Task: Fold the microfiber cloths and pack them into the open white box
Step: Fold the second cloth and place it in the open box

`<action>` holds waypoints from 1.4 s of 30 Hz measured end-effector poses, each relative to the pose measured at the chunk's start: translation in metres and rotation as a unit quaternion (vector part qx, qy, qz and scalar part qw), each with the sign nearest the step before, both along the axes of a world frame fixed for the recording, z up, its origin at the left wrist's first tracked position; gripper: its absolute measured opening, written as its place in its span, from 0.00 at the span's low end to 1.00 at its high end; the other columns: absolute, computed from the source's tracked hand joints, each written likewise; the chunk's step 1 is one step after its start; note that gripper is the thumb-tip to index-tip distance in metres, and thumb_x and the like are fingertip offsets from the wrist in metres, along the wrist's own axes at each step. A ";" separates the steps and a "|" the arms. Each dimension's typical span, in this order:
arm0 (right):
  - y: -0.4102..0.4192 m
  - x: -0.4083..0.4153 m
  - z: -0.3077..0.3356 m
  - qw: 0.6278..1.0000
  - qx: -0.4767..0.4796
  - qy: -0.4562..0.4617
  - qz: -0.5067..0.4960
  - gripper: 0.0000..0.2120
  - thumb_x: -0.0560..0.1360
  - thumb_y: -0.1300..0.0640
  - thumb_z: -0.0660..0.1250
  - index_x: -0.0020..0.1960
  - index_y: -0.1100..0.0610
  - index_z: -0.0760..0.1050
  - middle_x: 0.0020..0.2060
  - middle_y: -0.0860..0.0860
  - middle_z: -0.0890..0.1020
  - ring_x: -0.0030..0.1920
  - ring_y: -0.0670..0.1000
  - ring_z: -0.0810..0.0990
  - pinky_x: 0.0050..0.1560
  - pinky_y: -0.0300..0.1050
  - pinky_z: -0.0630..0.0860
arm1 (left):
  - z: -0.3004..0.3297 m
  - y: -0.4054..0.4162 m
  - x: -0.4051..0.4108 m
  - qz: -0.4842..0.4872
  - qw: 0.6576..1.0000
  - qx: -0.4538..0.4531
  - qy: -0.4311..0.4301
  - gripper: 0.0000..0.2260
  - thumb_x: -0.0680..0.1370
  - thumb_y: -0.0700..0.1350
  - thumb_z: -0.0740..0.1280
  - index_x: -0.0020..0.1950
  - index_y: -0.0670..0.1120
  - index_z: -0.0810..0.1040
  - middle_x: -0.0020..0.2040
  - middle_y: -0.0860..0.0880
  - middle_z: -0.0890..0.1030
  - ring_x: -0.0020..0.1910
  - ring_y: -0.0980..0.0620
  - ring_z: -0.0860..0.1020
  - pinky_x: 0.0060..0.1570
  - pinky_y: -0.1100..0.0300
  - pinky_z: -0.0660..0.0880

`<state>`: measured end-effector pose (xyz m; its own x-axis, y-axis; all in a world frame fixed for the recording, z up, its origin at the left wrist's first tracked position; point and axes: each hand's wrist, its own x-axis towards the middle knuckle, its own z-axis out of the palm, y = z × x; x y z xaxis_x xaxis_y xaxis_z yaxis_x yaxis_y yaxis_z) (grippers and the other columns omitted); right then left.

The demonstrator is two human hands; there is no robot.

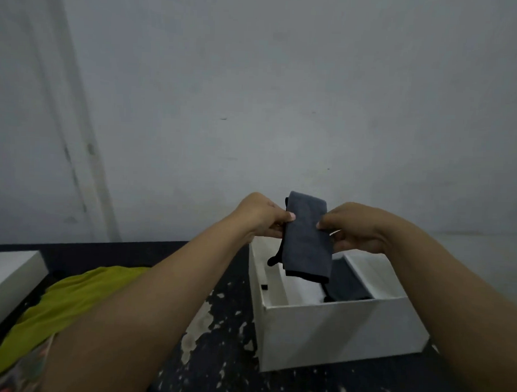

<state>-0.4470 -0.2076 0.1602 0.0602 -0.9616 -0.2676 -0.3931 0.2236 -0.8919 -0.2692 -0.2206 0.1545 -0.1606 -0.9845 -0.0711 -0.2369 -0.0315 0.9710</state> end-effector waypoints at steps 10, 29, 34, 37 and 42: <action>-0.058 -0.038 -0.041 0.983 0.129 0.098 0.085 0.08 0.77 0.62 0.64 0.54 0.65 0.74 0.48 0.61 0.81 0.39 0.57 0.83 0.38 0.52 0.82 | -0.039 -0.047 -0.037 -0.029 0.983 0.157 -0.089 0.06 0.74 0.36 0.68 0.38 0.36 0.74 0.35 0.42 0.78 0.32 0.50 0.78 0.40 0.58 0.81; -0.090 -0.051 -0.107 0.970 0.172 0.094 0.142 0.06 0.76 0.70 0.61 0.40 0.66 0.71 0.37 0.59 0.74 0.38 0.55 0.75 0.45 0.53 0.81 | -0.082 -0.070 -0.058 -0.056 0.941 0.278 -0.186 0.06 0.76 0.38 0.66 0.40 0.39 0.72 0.38 0.44 0.76 0.37 0.50 0.77 0.52 0.55 0.76; -0.094 -0.049 -0.119 0.972 0.156 0.123 0.123 0.09 0.75 0.71 0.63 0.36 0.65 0.70 0.33 0.58 0.73 0.35 0.55 0.74 0.49 0.56 0.79 | -0.093 -0.073 -0.063 -0.084 0.941 0.219 -0.245 0.08 0.77 0.39 0.65 0.39 0.39 0.71 0.40 0.42 0.78 0.33 0.50 0.77 0.41 0.57 0.79; -0.097 -0.048 -0.126 0.972 0.141 0.148 0.120 0.10 0.74 0.70 0.65 0.35 0.63 0.69 0.34 0.58 0.74 0.36 0.55 0.75 0.50 0.57 0.80 | -0.101 -0.072 -0.068 -0.126 0.892 0.108 -0.419 0.11 0.76 0.42 0.66 0.36 0.39 0.73 0.39 0.42 0.78 0.40 0.44 0.80 0.41 0.56 0.77; -0.099 -0.046 -0.127 0.971 0.105 0.180 0.119 0.10 0.72 0.70 0.67 0.38 0.61 0.68 0.38 0.59 0.75 0.41 0.59 0.79 0.46 0.53 0.82 | -0.098 -0.069 -0.076 -0.125 0.793 -0.100 -0.588 0.10 0.73 0.46 0.70 0.47 0.40 0.76 0.46 0.43 0.77 0.46 0.42 0.78 0.40 0.56 0.70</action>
<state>-0.4927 -0.3066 0.0329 0.1405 -0.8535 -0.5017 -0.7340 0.2503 -0.6313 -0.3451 -0.2895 0.0568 -0.2908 -0.9426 -0.1642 -0.9568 0.2859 0.0531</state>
